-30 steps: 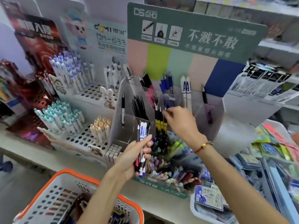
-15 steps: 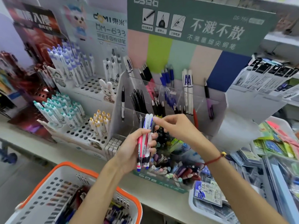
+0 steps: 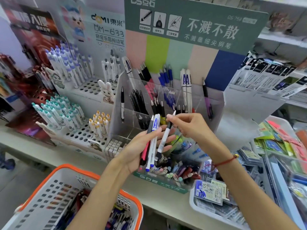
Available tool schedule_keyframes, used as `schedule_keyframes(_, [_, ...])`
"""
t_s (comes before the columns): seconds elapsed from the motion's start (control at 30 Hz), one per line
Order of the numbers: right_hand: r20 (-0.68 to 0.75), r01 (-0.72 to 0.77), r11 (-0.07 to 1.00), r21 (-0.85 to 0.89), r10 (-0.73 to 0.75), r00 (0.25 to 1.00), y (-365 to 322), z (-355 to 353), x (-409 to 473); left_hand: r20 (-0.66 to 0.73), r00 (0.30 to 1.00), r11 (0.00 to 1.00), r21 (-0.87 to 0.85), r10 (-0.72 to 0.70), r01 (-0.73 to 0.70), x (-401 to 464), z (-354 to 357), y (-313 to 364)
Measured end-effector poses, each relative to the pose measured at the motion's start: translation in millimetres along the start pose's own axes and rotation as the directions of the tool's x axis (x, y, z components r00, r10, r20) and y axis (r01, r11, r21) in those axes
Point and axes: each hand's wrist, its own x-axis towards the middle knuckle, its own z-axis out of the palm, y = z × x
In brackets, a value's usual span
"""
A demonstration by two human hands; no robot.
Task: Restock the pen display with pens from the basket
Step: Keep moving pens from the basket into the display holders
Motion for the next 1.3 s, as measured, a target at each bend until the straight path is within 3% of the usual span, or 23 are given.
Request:
schedule_keyframes(0.1, [-0.226,0.078,0.994,0.075,-0.059,0.972,-5,-18,2,-0.065,0.998,1.0,0.0,0.008,-0.008,2,-1,-2])
schedule_keyframes(0.17, [-0.462,0.198,0.979,-0.039,-0.193,0.865,-4,-36,9,-0.114,0.993,1.0,0.008,0.007,-0.006,5,-3,-4])
schedule_keyframes(0.23, [-0.54,0.25,0.939,-0.236,-0.34,0.77,1,-46,18,-0.161,0.987,0.999,0.035,-0.011,0.017,7,-4,-5])
schedule_keyframes(0.37, [-0.362,0.27,0.781,-0.562,-0.526,0.769,12,-38,26,-0.196,0.98,1.0,-0.018,-0.028,0.025,14,-2,-10])
schedule_keyframes(0.47, [-0.137,0.24,0.72,-0.651,-0.422,0.896,15,-25,31,-0.193,0.98,0.998,-0.042,-0.043,0.035,18,0,-11])
schedule_keyframes(0.53, [-0.06,0.182,0.65,-0.738,-0.332,0.941,17,-17,35,-0.175,0.983,0.996,-0.083,-0.057,0.043,19,2,-12])
schedule_keyframes(0.63, [-0.023,0.162,0.537,-0.828,-0.32,0.947,10,-6,37,-0.145,0.988,0.987,-0.16,-0.051,0.028,18,4,-13])
schedule_keyframes(0.7, [0.012,0.178,0.415,-0.892,-0.373,0.928,4,-2,39,-0.12,0.992,0.988,-0.154,-0.038,0.019,17,4,-12])
schedule_keyframes(0.77, [0.038,0.177,0.358,-0.917,-0.362,0.931,0,-3,43,-0.09,0.996,0.993,-0.115,-0.025,0.015,15,4,-12])
schedule_keyframes(0.87, [0.025,0.181,0.421,-0.889,-0.35,0.936,0,-11,44,-0.084,0.996,1.0,0.001,-0.02,0.021,10,4,-12])
schedule_keyframes(0.97, [-0.09,0.206,0.664,-0.719,-0.382,0.92,2,-12,31,-0.107,0.994,0.994,0.105,0.006,0.006,9,2,-14])
schedule_keyframes(1.07, [-0.077,0.185,0.833,-0.521,-0.262,0.962,1,-9,18,-0.098,0.995,0.975,0.223,0.004,0.018,11,7,-15])
schedule_keyframes(1.17, [0.006,0.099,0.861,-0.499,-0.11,0.994,-3,-9,11,-0.096,0.995,0.94,0.341,0.018,0.016,19,14,-18])
schedule_keyframes(1.3, [0.088,0.09,0.842,-0.533,-0.05,0.995,-6,-7,9,-0.068,0.998,0.892,0.451,0.002,0.029,27,22,-20])
